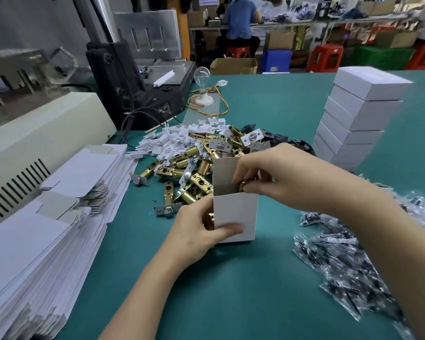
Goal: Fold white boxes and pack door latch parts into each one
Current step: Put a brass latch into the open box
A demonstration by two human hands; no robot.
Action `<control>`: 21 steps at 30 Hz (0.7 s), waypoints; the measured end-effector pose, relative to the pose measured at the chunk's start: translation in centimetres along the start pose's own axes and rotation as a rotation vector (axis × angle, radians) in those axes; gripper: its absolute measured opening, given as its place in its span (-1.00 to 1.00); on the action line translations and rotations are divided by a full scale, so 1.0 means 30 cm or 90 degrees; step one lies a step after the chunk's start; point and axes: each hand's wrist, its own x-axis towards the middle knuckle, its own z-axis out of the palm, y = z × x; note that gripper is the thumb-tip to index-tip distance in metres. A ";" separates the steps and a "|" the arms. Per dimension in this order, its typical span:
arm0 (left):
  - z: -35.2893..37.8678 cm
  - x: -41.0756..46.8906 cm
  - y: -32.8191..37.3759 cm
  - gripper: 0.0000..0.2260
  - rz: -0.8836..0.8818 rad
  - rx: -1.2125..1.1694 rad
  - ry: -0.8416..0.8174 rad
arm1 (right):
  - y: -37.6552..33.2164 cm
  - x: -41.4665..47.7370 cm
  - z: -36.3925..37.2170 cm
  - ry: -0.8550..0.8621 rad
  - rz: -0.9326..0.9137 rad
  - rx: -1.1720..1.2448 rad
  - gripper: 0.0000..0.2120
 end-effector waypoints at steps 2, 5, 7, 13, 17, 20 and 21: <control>-0.001 0.001 -0.004 -0.58 0.000 0.000 0.002 | -0.017 -0.007 0.008 0.005 0.007 -0.034 -0.82; -0.006 0.002 -0.010 -0.58 0.000 0.016 0.002 | -0.044 -0.015 0.028 0.012 0.016 -0.102 -0.79; -0.009 0.002 -0.009 -0.59 0.005 0.024 0.005 | -0.058 -0.024 0.044 0.013 0.014 -0.116 -0.76; -0.013 0.003 -0.001 -0.62 0.006 0.022 -0.015 | -0.045 -0.044 0.034 0.098 -0.027 -0.021 -0.84; -0.019 0.000 0.001 -0.60 -0.001 0.018 -0.035 | -0.004 -0.028 -0.002 0.271 -0.034 0.204 -0.98; -0.021 -0.005 0.002 -0.62 0.010 0.024 -0.042 | 0.016 0.066 -0.032 0.292 -0.014 0.185 -0.85; -0.020 -0.006 0.002 -0.63 0.009 0.018 -0.042 | 0.015 0.120 -0.037 0.257 -0.003 0.151 -0.79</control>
